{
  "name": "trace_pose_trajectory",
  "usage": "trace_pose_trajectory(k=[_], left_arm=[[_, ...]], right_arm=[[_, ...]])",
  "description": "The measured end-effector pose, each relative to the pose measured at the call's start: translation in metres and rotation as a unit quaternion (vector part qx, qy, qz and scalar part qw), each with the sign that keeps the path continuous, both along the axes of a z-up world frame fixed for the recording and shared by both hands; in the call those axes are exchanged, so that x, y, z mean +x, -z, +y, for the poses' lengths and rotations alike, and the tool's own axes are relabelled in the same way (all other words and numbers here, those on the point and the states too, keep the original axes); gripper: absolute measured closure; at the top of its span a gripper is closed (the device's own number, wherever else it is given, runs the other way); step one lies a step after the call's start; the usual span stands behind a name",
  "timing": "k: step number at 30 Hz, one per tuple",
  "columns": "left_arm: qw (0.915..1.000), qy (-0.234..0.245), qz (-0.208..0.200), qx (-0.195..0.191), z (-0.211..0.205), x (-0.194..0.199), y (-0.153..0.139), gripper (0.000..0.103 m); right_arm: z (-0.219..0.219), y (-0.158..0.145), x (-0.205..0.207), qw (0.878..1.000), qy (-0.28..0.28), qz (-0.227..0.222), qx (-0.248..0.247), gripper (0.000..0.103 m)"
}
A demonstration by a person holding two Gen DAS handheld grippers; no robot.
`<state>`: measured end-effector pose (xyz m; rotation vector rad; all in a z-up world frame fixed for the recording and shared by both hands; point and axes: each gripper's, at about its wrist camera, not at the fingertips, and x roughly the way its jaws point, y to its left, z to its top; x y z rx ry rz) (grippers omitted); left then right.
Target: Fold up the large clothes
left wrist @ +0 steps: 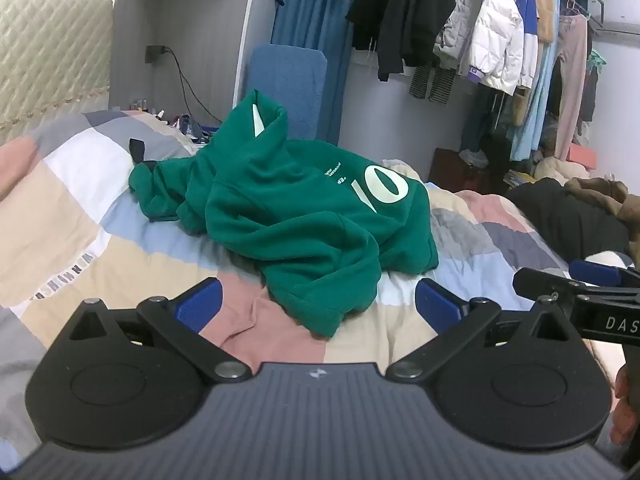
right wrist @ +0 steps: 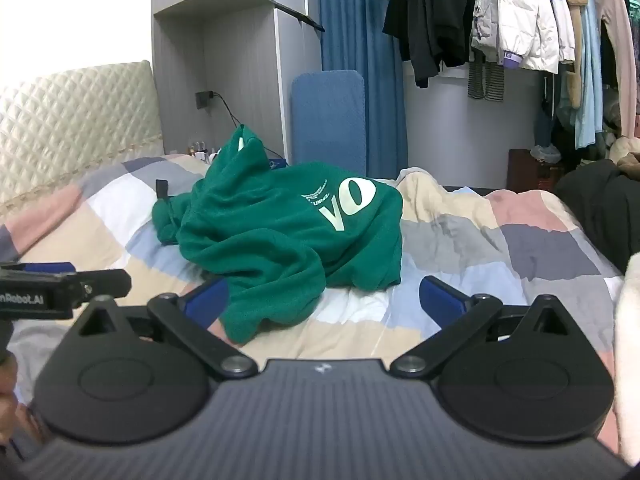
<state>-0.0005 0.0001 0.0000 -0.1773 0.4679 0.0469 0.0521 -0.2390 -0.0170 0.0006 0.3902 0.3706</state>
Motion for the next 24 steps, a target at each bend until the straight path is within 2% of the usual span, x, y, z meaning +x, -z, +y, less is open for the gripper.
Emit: trace_pose_trajectory(k=[5,24], left_arm=[[1.0000,0.001,-0.002,0.001,0.0023,-0.0001,-0.0033,0.000],[1.0000,0.002,-0.003,0.005,-0.0011,-0.0020,0.0002,0.000]], right_arm=[[-0.0005,-0.0015,-0.0023,1.000,0.007,-0.014,-0.007,0.000],[0.0014,0.0042,0.0012,1.000,0.008,-0.004,-0.010,0.000]])
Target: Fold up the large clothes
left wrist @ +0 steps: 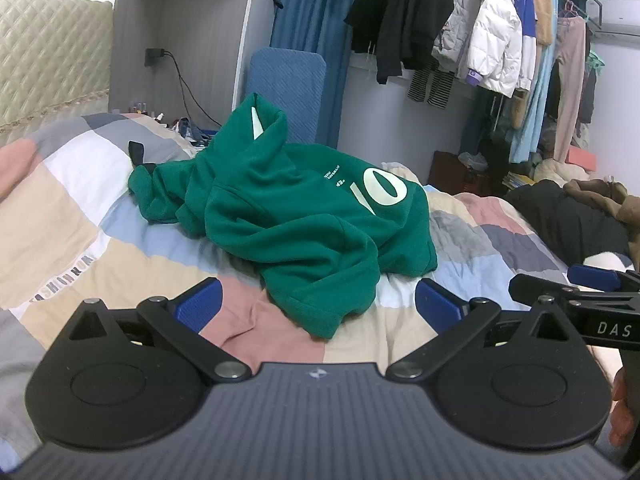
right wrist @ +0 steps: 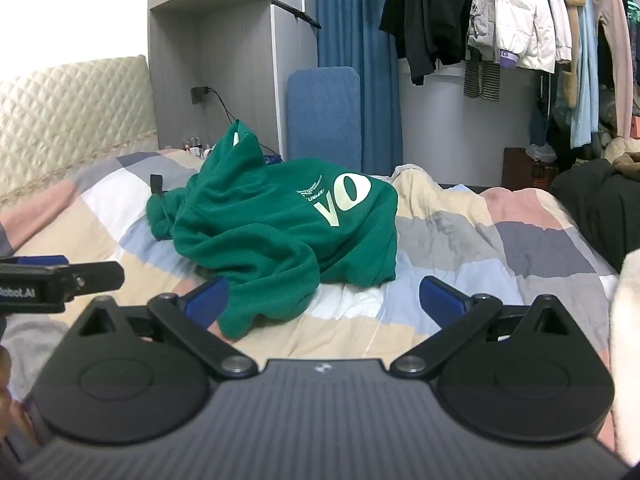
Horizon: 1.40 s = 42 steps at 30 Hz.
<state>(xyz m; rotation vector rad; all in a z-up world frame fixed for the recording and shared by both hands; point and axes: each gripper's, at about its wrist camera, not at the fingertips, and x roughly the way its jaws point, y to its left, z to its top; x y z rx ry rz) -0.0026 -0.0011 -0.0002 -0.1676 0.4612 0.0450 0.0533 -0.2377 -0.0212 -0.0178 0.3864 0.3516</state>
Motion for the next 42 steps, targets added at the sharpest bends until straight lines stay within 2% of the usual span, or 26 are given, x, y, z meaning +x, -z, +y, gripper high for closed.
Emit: trace_pose_trajectory(k=[42], left_arm=[[1.0000,0.001,0.001,0.005,-0.0019,-0.0015,0.0018,0.000]], right_arm=[[-0.0020,0.0045,0.0033,1.000,0.004,0.013,0.003,0.000]])
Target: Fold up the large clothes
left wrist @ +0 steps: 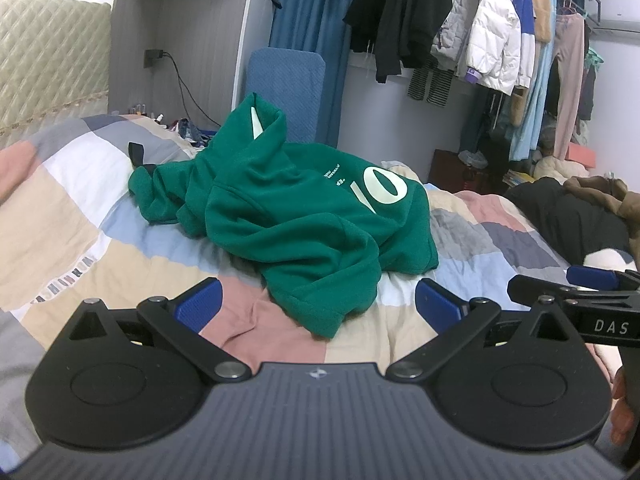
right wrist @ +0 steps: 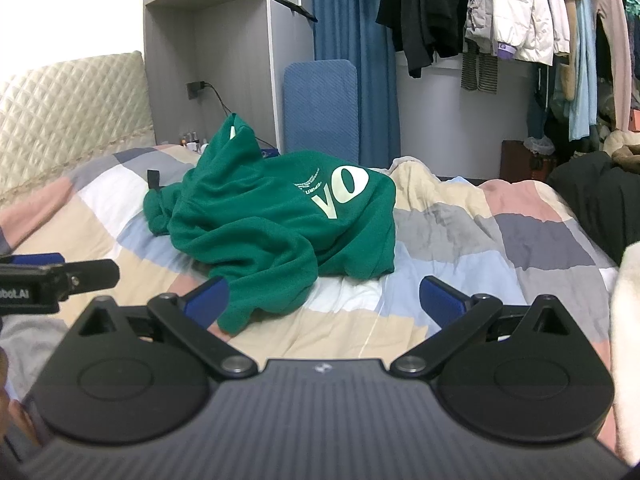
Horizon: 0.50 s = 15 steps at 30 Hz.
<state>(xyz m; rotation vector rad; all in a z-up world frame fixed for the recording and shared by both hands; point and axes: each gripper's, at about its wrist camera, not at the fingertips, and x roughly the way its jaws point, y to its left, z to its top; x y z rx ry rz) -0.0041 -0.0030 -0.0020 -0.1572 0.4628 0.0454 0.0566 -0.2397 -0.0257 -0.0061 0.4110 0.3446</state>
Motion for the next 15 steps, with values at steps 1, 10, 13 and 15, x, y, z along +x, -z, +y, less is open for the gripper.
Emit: trace_pose_trajectory(k=[1,10,13,15], left_arm=[[1.0000,0.001,0.000,0.000,0.0000,0.0004,-0.0002,0.000],[0.9999,0.004,0.002,0.011,-0.0039,0.0009,0.0009,0.000],[0.9999,0.004,0.002,0.014,-0.0051,0.0015,0.0014,0.000],[0.9998,0.003,0.003,0.017,-0.0060,0.0022,0.0018,0.000]], right_arm=[[-0.0002,0.0001,-0.0001,1.000,0.000,0.000,0.000,0.000],[0.0001,-0.0020,0.0003,1.000,0.000,-0.001,-0.003,0.000],[0.0001,-0.0017,0.0005,1.000,0.000,0.000,-0.003,0.000],[0.0004,-0.0018,0.0001,1.000,0.000,0.000,-0.004,0.000]])
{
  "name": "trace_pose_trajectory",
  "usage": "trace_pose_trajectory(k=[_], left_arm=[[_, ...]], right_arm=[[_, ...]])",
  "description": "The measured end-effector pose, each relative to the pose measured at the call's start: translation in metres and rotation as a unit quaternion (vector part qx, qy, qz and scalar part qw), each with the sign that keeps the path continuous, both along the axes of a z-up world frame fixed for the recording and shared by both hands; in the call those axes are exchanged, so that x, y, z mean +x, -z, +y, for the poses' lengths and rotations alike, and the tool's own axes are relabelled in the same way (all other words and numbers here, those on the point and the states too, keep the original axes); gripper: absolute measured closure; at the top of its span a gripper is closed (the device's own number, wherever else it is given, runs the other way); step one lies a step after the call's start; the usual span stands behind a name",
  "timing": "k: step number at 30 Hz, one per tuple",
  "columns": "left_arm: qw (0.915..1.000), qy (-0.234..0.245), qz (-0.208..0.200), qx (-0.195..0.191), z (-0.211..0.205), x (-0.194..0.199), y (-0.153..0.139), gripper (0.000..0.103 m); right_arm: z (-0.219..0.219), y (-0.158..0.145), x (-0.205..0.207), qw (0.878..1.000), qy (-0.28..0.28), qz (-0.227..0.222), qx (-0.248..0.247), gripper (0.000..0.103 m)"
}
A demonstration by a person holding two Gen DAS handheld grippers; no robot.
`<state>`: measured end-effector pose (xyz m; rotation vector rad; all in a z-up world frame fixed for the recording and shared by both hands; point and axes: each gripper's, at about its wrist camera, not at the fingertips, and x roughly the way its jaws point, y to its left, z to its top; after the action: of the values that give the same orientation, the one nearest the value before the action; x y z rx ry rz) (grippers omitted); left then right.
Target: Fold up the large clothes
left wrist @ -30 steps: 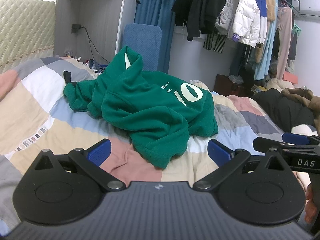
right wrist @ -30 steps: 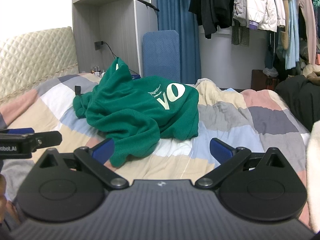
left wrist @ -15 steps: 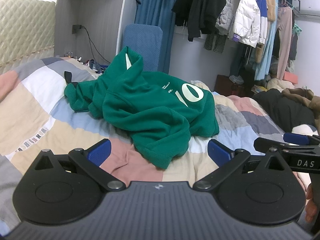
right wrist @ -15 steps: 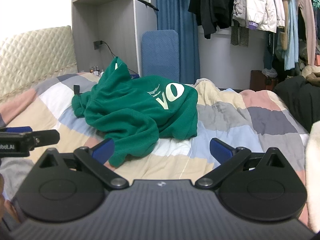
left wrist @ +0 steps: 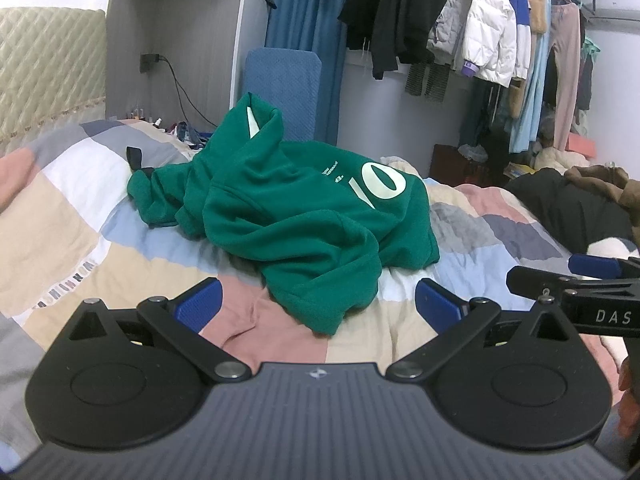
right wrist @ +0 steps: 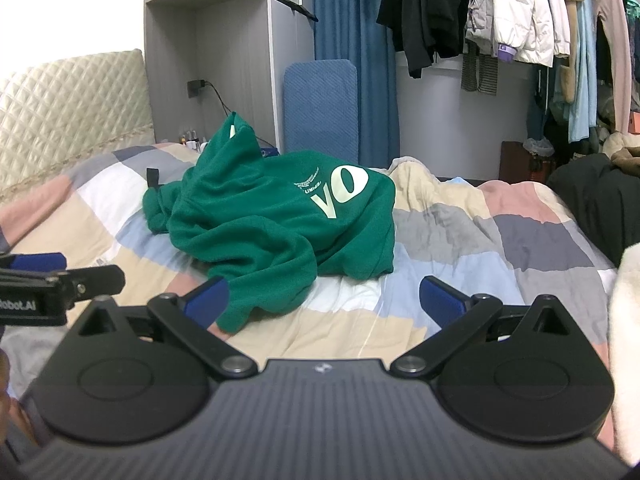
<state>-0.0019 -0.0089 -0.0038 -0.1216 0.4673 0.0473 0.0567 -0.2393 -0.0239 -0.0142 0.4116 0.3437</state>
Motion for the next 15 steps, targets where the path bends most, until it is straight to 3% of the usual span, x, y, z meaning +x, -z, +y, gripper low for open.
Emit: trace_pose_trajectory(k=[15], left_arm=[[0.9998,0.014,-0.004,0.016,-0.010,-0.003,0.000,0.000]], right_arm=[[0.000,0.000,-0.003,1.000,0.003,0.001,-0.003,0.000]])
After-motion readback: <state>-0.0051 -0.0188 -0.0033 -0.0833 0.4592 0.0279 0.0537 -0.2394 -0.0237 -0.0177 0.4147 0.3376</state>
